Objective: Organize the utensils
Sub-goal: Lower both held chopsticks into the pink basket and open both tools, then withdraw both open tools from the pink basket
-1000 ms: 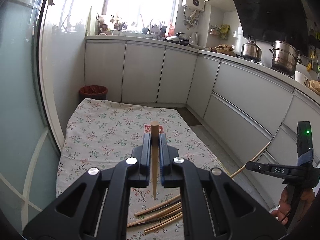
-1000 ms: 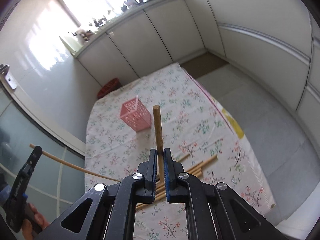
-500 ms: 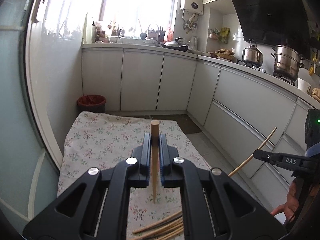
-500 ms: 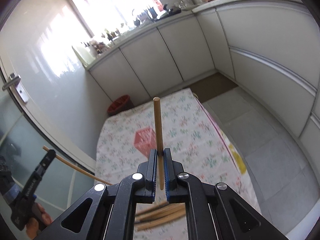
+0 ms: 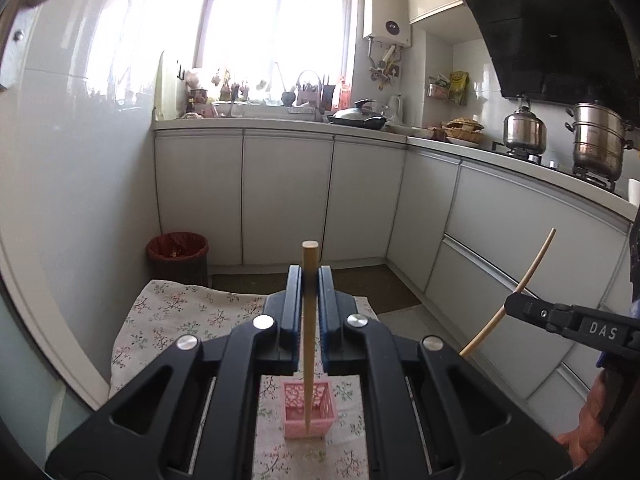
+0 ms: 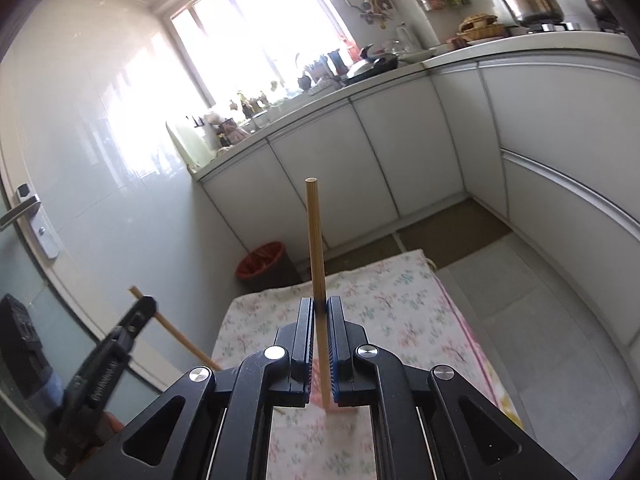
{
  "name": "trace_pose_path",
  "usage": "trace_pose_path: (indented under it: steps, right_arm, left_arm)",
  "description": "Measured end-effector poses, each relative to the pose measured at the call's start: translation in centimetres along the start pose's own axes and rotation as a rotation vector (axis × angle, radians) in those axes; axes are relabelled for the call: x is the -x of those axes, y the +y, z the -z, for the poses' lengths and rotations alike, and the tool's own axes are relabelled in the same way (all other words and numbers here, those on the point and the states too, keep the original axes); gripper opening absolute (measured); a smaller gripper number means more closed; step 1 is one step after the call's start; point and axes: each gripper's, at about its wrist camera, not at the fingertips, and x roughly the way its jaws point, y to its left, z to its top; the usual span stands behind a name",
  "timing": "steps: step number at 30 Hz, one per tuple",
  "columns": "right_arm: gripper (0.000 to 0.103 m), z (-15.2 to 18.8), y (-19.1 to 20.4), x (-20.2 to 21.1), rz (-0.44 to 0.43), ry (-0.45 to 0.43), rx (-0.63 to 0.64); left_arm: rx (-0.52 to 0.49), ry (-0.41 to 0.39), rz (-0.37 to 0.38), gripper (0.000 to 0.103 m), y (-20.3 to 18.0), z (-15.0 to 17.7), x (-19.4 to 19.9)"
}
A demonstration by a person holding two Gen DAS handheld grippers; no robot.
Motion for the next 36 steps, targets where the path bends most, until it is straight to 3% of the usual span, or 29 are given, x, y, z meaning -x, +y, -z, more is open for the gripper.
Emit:
trace_pose_path:
  steps: [6, 9, 13, 16, 18, 26, 29, 31, 32, 36]
  right_arm:
    - [0.007, 0.6, 0.5, -5.2, -0.015, 0.018, 0.023]
    - [0.007, 1.5, 0.6, -7.7, -0.01, 0.026, 0.042]
    - [0.007, 2.6, 0.9, -10.0, -0.005, 0.039, 0.072]
    - [0.007, 3.4, 1.4, -11.8, 0.002, 0.057, 0.088]
    - [0.007, 4.1, 1.9, -13.0, 0.003, 0.069, 0.096]
    - [0.009, 7.0, 3.4, -16.9, 0.035, 0.143, 0.13]
    - [0.02, 7.3, 3.7, -15.9, 0.058, 0.133, 0.139]
    - [0.034, 7.2, 3.9, -14.6, 0.09, 0.115, 0.147]
    - [0.046, 7.2, 3.8, -13.7, 0.103, 0.102, 0.141]
    - [0.068, 7.3, 3.1, -8.6, 0.14, 0.027, 0.105]
  left_arm:
    - [0.067, 0.045, 0.024, 0.008, 1.5, 2.8, -4.9]
    - [0.077, 0.073, 0.027, 0.009, 1.8, 4.5, -5.4]
    - [0.117, 0.035, 0.033, 0.01, 3.5, 5.2, -2.1]
    - [0.13, -0.011, -0.005, 0.011, 4.9, 4.9, 1.4]
    - [0.145, -0.027, -0.024, 0.018, 6.0, 5.0, 3.2]
    - [0.168, 0.038, -0.099, 0.02, 8.4, 6.3, 3.1]
    - [0.17, 0.048, -0.109, 0.021, 8.2, 6.6, 3.7]
    - [0.167, 0.047, -0.124, 0.034, 7.8, 6.5, 4.3]
    - [0.174, 0.044, -0.127, 0.042, 7.7, 6.5, 4.7]
    - [0.172, 0.034, -0.13, 0.05, 6.1, 6.5, 6.5]
